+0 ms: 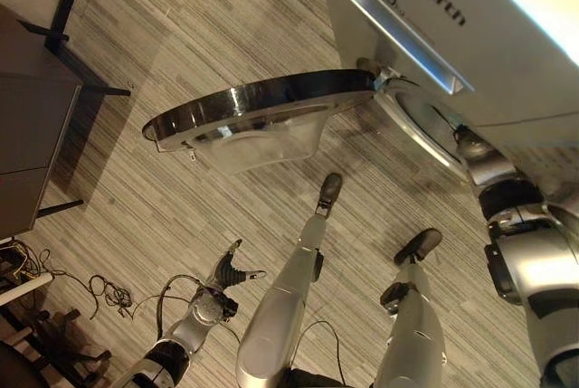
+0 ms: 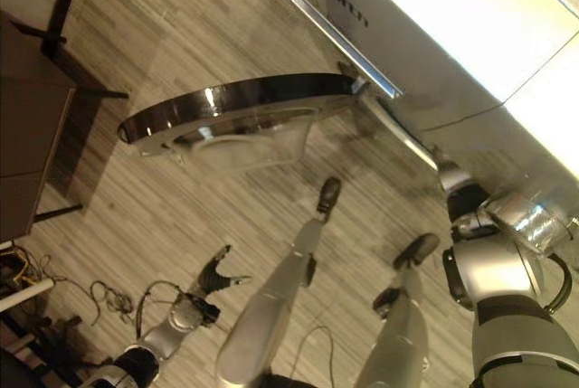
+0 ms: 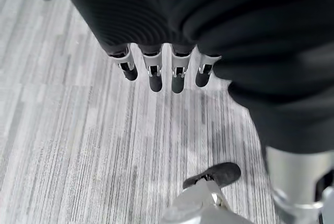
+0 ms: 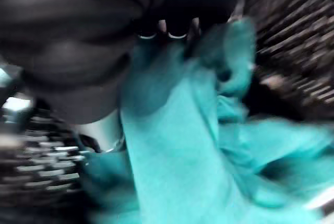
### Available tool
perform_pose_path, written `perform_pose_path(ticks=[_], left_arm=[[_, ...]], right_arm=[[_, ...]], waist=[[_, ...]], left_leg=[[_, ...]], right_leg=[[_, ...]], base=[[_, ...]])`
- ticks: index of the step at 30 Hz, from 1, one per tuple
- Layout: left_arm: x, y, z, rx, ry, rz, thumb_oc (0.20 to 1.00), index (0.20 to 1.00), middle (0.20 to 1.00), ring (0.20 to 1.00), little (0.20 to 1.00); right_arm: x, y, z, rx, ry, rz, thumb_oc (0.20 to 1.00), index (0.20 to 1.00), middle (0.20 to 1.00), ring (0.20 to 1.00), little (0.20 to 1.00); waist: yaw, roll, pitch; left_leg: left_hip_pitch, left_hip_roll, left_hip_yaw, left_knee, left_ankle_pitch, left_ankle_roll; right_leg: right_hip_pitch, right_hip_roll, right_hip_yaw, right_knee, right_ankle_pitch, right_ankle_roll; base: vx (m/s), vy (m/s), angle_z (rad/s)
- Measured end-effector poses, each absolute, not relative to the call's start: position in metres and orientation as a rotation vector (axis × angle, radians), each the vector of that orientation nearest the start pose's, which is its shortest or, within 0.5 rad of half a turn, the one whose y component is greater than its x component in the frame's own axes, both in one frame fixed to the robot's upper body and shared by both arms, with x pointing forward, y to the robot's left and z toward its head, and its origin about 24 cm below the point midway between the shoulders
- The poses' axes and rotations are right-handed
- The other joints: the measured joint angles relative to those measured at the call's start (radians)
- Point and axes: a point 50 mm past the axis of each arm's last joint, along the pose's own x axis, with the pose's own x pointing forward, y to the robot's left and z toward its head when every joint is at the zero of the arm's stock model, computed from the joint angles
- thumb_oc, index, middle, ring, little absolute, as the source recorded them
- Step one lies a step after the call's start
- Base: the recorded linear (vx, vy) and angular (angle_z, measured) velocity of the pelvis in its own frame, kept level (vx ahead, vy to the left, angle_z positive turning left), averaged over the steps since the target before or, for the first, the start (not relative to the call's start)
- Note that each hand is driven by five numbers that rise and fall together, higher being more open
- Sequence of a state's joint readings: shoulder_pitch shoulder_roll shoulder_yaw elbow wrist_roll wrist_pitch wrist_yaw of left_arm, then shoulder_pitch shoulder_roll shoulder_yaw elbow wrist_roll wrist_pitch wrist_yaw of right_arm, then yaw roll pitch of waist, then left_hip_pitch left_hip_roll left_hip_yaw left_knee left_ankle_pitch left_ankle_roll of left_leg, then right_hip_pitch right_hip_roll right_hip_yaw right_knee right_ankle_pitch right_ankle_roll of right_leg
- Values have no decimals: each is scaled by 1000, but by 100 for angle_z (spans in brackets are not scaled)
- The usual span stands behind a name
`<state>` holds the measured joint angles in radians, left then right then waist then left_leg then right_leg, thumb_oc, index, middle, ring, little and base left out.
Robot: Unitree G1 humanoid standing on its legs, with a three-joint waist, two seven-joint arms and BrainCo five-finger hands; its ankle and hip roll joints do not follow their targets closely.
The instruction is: Grab the laundry basket,head to the washer,open it,put in the laundry and shut it.
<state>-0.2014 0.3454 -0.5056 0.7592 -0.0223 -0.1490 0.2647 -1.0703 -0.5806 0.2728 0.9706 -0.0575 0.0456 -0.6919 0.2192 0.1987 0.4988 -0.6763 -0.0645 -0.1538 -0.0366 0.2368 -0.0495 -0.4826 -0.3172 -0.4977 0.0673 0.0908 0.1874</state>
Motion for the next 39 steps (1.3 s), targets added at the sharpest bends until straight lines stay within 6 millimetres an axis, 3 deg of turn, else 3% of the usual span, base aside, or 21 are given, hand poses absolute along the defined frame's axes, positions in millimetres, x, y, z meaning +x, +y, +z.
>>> perform_pose_path(ticks=[4, 10, 13, 16, 20, 27, 32, 39], left_arm=[[240, 172, -72, 566, 411, -146, 1000, 1000, 1000, 1000, 1000], [241, 167, -72, 551, 408, -145, 1000, 1000, 1000, 1000, 1000], [240, 165, -73, 544, 412, -147, 1000, 1000, 1000, 1000, 1000], [239, 164, -74, 541, 414, -147, 1000, 1000, 1000, 1000, 1000], [235, 164, -80, 534, 444, -136, 1000, 1000, 1000, 1000, 1000], [229, 159, -88, 527, 491, -110, 1000, 1000, 1000, 1000, 1000], [232, 170, -86, 519, 495, -55, 1000, 1000, 1000, 1000, 1000], [231, 183, -89, 536, 531, -4, 1000, 1000, 1000, 1000, 1000]], right_arm=[[400, -239, 207, -658, -260, -692, 1000, 1000, 1000, 1000, 1000], [400, -226, 179, -693, -203, -609, 1000, 1000, 1000, 1000, 1000], [395, -216, 142, -742, -125, -526, 1000, 1000, 1000, 1000, 1000], [393, -210, 124, -755, -72, -484, 1000, 1000, 1000, 1000, 1000], [386, -211, 94, -757, 46, -480, 1000, 1000, 1000, 1000, 1000], [357, -190, 48, -806, 54, -353, 1000, 1000, 1000, 1000, 1000], [334, -163, 30, -852, -20, -212, 1000, 1000, 1000, 1000, 1000], [305, -164, -12, -955, 93, -81, 1000, 1000, 1000, 1000, 1000]], waist=[[-5, -2, 1], [-17, -5, 3], [-21, -19, 4], [-41, -19, 4], [-57, -22, 2], [-77, -34, 1], [-110, -90, -1], [-138, -149, -15]], left_leg=[[42, 5, 1, -4, 7, 9], [79, 20, 7, -17, 7, 10], [103, 31, 27, -19, 4, 13], [111, 38, 29, -19, 4, 13], [120, 48, 30, -16, 4, 12], [117, 50, 30, -19, 3, 13], [118, 50, 31, -20, 2, 14], [151, 52, 40, -20, -4, 17]], right_leg=[[38, 3, 0, 4, -7, 1], [68, 17, 2, -3, -8, 0], [80, 26, 21, -3, -12, -7], [87, 32, 24, -3, -11, -9], [95, 42, 25, -3, -14, -14], [92, 44, 25, -2, -15, -19], [94, 45, 25, -4, -15, -18], [133, 50, 29, -27, -9, -22]], base=[[0, 0, 0], [-9, 5, -4], [-18, 9, -15], [-12, 8, -8], [-1, 2, -3], [0, 0, 0], [0, 0, 0], [15, 18, -4]])
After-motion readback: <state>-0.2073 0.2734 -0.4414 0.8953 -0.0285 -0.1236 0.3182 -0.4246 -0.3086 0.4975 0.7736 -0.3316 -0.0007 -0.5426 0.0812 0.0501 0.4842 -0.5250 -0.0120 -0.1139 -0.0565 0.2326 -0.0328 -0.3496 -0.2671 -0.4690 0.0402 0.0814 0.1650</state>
